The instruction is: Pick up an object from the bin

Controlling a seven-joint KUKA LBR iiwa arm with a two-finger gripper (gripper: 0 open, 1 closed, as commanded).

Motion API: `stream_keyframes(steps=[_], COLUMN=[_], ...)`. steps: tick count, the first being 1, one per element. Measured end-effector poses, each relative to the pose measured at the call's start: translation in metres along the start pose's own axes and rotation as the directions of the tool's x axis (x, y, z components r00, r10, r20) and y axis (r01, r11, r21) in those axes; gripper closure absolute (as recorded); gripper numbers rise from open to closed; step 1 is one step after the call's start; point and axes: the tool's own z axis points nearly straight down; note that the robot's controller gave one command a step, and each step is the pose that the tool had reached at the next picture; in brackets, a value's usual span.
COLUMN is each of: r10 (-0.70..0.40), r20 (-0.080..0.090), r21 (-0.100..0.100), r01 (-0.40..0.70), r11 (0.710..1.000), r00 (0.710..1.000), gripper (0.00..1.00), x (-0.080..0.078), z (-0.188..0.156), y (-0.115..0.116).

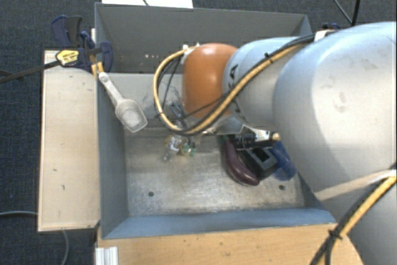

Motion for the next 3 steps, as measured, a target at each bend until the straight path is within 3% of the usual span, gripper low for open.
stream_keyframes(steps=[1, 2, 3], r10=[-0.014, -0.029, -0.032], r20=[0.0, -0.002, 0.006], r21=[0.001, 0.003, -0.003], r01=[0.014, 0.029, 0.032], r11=[1.0, 1.0, 0.999], r00=[1.0, 1.0, 0.999], gripper=[1.0, 1.0, 1.0], x=[0.005, 0.006, 0.005], z=[-0.027, -0.09, -0.132], y=[-0.004, -0.001, 0.001])
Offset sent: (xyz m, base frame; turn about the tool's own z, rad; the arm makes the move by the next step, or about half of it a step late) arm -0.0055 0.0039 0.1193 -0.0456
